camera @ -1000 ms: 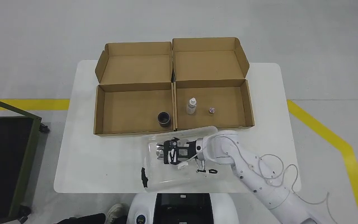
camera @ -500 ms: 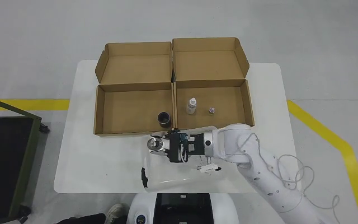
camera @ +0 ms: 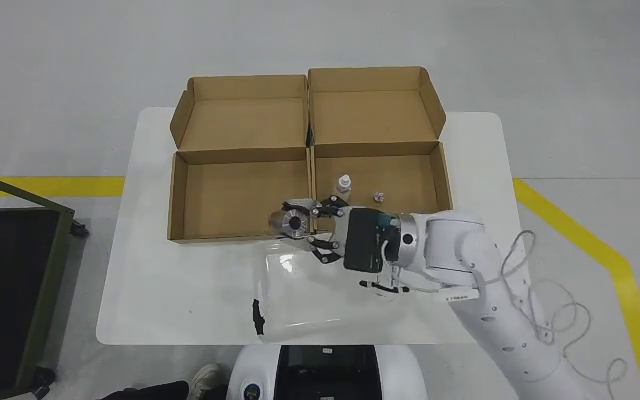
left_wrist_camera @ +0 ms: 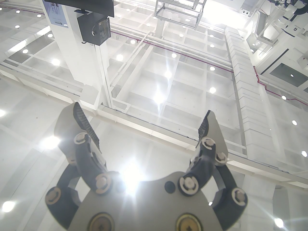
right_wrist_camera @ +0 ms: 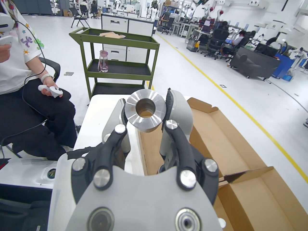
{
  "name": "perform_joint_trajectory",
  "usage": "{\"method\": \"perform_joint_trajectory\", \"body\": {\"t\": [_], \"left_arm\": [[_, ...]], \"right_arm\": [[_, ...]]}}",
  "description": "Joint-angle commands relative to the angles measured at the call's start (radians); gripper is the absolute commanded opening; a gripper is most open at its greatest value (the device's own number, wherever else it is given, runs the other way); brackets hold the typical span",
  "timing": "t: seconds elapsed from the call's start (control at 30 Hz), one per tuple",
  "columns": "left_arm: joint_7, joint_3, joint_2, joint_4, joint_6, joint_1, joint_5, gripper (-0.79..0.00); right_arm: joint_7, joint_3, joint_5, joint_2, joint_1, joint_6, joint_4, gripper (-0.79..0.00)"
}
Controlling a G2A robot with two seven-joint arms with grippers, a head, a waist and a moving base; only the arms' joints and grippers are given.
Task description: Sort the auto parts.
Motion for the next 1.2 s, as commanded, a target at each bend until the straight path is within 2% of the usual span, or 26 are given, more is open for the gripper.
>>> {"method": "perform_joint_trajectory", "body": {"t": [0.0, 0.37, 0.6, 0.8, 1.17], "left_arm": [[0.000, 0.000, 0.000, 0.000, 0.000, 0.000, 0.000, 0.000], [0.000, 0.000, 0.000, 0.000, 0.000, 0.000, 0.000, 0.000], [0.000, 0.000, 0.000, 0.000, 0.000, 0.000, 0.000, 0.000], [0.000, 0.000, 0.000, 0.000, 0.000, 0.000, 0.000, 0.000], [0.000, 0.000, 0.000, 0.000, 0.000, 0.000, 0.000, 0.000]], "right_arm": [[-0.013, 0.016, -0.005, 0.002, -0.006, 0.007, -0.012, -0.785], [-0.156, 0.062, -0.039, 0.005, -0.041, 0.038, -0.064, -0.785], [-0.174, 0.050, -0.060, 0.003, -0.030, 0.036, -0.043, -0.785], [-0.148, -0.004, -0.070, -0.005, 0.006, 0.029, 0.024, -0.785], [-0.100, -0.149, -0.089, -0.043, 0.135, 0.058, 0.227, -0.785]]}}
